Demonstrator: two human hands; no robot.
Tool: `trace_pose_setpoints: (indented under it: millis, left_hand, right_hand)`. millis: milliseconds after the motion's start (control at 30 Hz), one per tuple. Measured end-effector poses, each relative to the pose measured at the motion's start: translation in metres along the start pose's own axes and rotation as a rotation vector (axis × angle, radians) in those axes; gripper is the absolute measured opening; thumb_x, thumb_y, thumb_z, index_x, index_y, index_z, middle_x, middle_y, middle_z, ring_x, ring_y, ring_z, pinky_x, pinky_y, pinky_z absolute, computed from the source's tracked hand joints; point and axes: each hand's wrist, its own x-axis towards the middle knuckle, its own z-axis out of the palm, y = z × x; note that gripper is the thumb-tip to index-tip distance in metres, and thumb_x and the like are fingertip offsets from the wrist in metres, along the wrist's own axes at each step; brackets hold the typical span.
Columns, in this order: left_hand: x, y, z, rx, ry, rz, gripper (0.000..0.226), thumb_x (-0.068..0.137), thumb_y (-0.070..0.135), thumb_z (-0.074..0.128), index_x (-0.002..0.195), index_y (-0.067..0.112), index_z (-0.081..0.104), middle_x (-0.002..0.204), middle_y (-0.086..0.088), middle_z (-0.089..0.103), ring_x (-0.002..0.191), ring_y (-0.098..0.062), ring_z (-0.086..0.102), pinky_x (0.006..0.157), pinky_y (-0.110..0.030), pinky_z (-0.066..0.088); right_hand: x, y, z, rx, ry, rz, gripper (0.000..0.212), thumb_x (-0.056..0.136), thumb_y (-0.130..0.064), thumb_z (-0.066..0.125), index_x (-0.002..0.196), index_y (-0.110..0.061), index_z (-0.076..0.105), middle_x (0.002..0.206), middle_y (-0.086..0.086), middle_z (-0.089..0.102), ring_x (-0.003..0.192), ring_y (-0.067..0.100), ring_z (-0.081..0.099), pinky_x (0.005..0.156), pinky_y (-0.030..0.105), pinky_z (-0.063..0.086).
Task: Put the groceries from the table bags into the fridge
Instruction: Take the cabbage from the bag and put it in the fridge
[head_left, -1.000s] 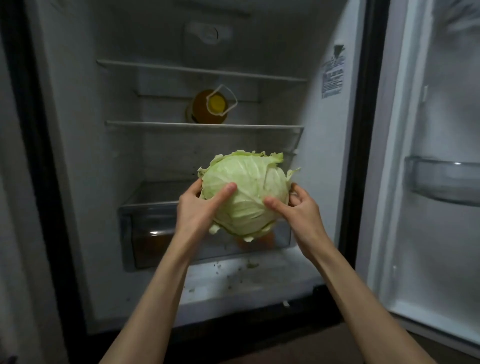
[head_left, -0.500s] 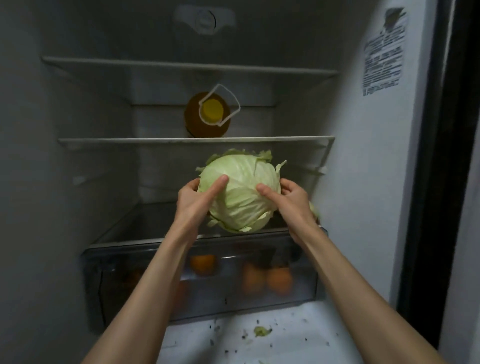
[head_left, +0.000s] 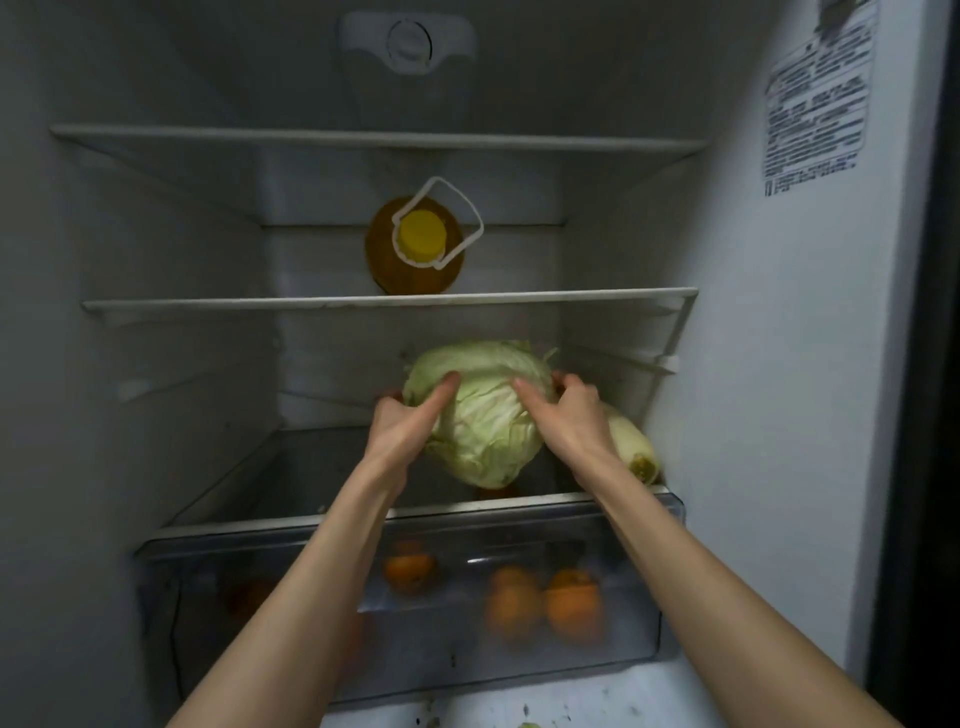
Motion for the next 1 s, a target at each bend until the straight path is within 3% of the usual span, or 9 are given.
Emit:
trace_pose_setpoints:
  millis: [167, 300, 367, 467, 633, 800, 900, 1000]
  left_hand:
    - [0.006, -0.001, 0.019, 0.055, -0.093, 0.047, 0.06, 0.071, 0.048, 0.075, 0.116, 0.012, 0.06, 0.106, -0.002, 0.068, 0.093, -0.012, 0.065, 0.069, -0.017, 0.05]
    - [0.011, -0.008, 0.036, 0.132, -0.058, 0.101, 0.093, 0.048, 0.064, 0.076, 0.123, 0.015, 0.054, 0.111, -0.001, 0.067, 0.096, -0.013, 0.065, 0.084, -0.032, 0.055]
    - [0.014, -0.013, 0.038, 0.079, -0.039, 0.104, 0.098, 0.048, 0.061, 0.078, 0.129, 0.016, 0.046, 0.115, -0.001, 0.064, 0.101, -0.014, 0.063, 0.09, -0.035, 0.053]
    - [0.013, -0.017, 0.033, 0.07, -0.043, 0.084, 0.09, 0.061, 0.053, 0.079, 0.134, 0.018, 0.039, 0.121, -0.001, 0.059, 0.107, -0.017, 0.059, 0.094, -0.035, 0.05]
    - [0.005, -0.011, 0.027, 0.216, -0.114, 0.113, 0.071, 0.072, 0.051, 0.073, 0.129, 0.017, 0.046, 0.119, 0.0, 0.061, 0.107, -0.016, 0.06, 0.088, -0.028, 0.048]
    - [-0.005, 0.0, 0.024, 0.445, -0.161, 0.144, 0.069, 0.079, 0.059, 0.06, 0.131, 0.016, 0.046, 0.125, -0.006, 0.059, 0.114, -0.024, 0.056, 0.098, -0.039, 0.046]
    - [-0.017, 0.0, 0.017, 0.603, -0.11, 0.164, 0.078, 0.081, 0.064, 0.051, 0.139, 0.015, 0.035, 0.138, -0.015, 0.044, 0.127, -0.031, 0.043, 0.105, -0.044, 0.038]
    - [-0.046, 0.003, 0.004, 0.81, 0.089, 0.372, 0.078, 0.088, 0.059, 0.044, 0.146, 0.014, 0.019, 0.151, -0.017, 0.021, 0.14, -0.033, 0.018, 0.114, -0.047, 0.021]
  right_hand:
    - [0.01, 0.004, -0.004, -0.074, 0.079, -0.014, 0.056, 0.089, -0.042, 0.056, 0.13, -0.007, 0.043, 0.129, 0.016, 0.052, 0.119, 0.034, 0.049, 0.098, 0.038, 0.041]
    - [0.008, 0.012, -0.01, -0.21, 0.088, -0.032, 0.044, 0.095, -0.038, 0.044, 0.126, -0.006, 0.049, 0.128, 0.017, 0.051, 0.114, 0.035, 0.052, 0.093, 0.037, 0.041]
    - [0.008, 0.013, -0.01, -0.291, 0.1, -0.074, 0.042, 0.096, -0.035, 0.043, 0.121, -0.004, 0.055, 0.127, 0.019, 0.045, 0.108, 0.036, 0.052, 0.091, 0.037, 0.041]
    - [0.008, 0.01, -0.006, -0.329, 0.082, -0.107, 0.043, 0.096, -0.034, 0.042, 0.12, -0.001, 0.054, 0.125, 0.021, 0.045, 0.111, 0.037, 0.049, 0.093, 0.038, 0.04]
    - [-0.002, 0.017, -0.007, -0.328, 0.107, -0.14, 0.048, 0.097, -0.038, 0.038, 0.127, -0.003, 0.051, 0.13, 0.02, 0.046, 0.117, 0.036, 0.047, 0.097, 0.038, 0.038]
    - [-0.016, 0.019, -0.015, -0.406, 0.042, -0.226, 0.048, 0.098, -0.038, 0.038, 0.131, -0.005, 0.046, 0.133, 0.021, 0.048, 0.12, 0.035, 0.046, 0.099, 0.038, 0.037]
    - [-0.032, 0.021, -0.021, -0.479, 0.057, -0.301, 0.05, 0.097, -0.037, 0.04, 0.137, -0.007, 0.039, 0.14, 0.017, 0.043, 0.13, 0.03, 0.038, 0.109, 0.039, 0.03]
    - [-0.055, 0.017, -0.027, -0.591, 0.083, -0.378, 0.055, 0.097, -0.037, 0.04, 0.144, -0.012, 0.028, 0.152, 0.012, 0.028, 0.141, 0.025, 0.021, 0.117, 0.042, 0.013]
